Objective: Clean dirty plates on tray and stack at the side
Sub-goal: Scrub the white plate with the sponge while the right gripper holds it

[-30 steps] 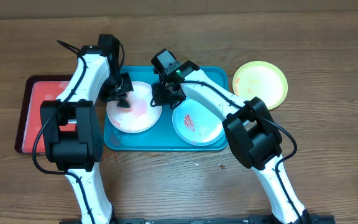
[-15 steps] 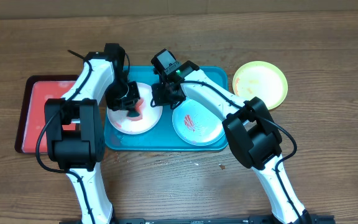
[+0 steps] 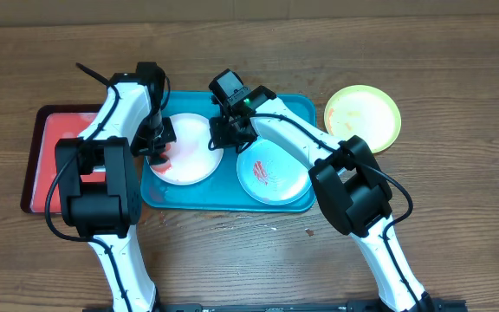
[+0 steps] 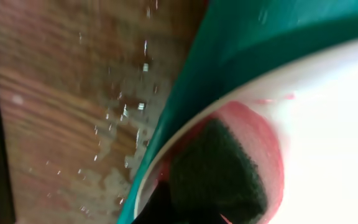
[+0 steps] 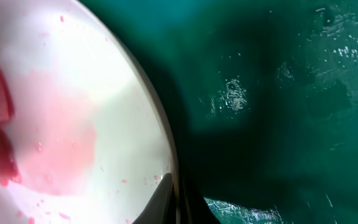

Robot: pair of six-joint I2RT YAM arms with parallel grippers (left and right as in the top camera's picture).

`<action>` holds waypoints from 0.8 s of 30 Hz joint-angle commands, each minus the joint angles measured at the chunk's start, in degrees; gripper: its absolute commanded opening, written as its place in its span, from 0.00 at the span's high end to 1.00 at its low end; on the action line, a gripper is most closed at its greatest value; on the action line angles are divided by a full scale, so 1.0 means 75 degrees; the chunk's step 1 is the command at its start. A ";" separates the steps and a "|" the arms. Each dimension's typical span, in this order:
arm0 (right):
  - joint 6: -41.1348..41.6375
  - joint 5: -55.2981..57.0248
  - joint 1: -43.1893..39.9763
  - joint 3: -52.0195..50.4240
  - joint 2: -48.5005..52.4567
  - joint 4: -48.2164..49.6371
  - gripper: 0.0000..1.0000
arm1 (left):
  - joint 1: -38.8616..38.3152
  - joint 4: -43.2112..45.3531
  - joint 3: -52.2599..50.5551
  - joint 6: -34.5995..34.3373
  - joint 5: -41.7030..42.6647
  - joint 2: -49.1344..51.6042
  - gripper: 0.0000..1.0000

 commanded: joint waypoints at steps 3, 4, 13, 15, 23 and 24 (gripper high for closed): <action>-0.0055 0.0513 -0.0111 -0.0108 0.0399 -0.0149 0.96 | 0.0143 0.1163 -0.0125 -0.0548 0.3185 0.0178 0.96; -0.0055 0.0513 -0.0111 -0.0108 0.0399 -0.0146 0.96 | 0.0111 0.1294 -0.0128 -0.0522 0.3687 0.0181 0.96; -0.0055 0.0510 -0.0111 -0.0108 0.0399 -0.0157 0.96 | -0.0568 0.1443 -0.0125 0.0041 0.4465 0.0181 0.96; -0.0058 0.0513 -0.0111 -0.0108 0.0399 -0.0157 0.96 | -0.0746 0.1274 -0.0125 0.0533 0.4438 0.0181 0.96; -0.0058 0.0513 -0.0111 -0.0108 0.0399 -0.0207 0.96 | -0.0580 0.0699 -0.0125 0.0731 0.2903 0.0181 0.96; -0.0058 0.0513 -0.0111 -0.0108 0.0399 -0.0213 0.96 | -0.0516 0.0600 -0.0122 0.0731 0.2559 0.0181 0.96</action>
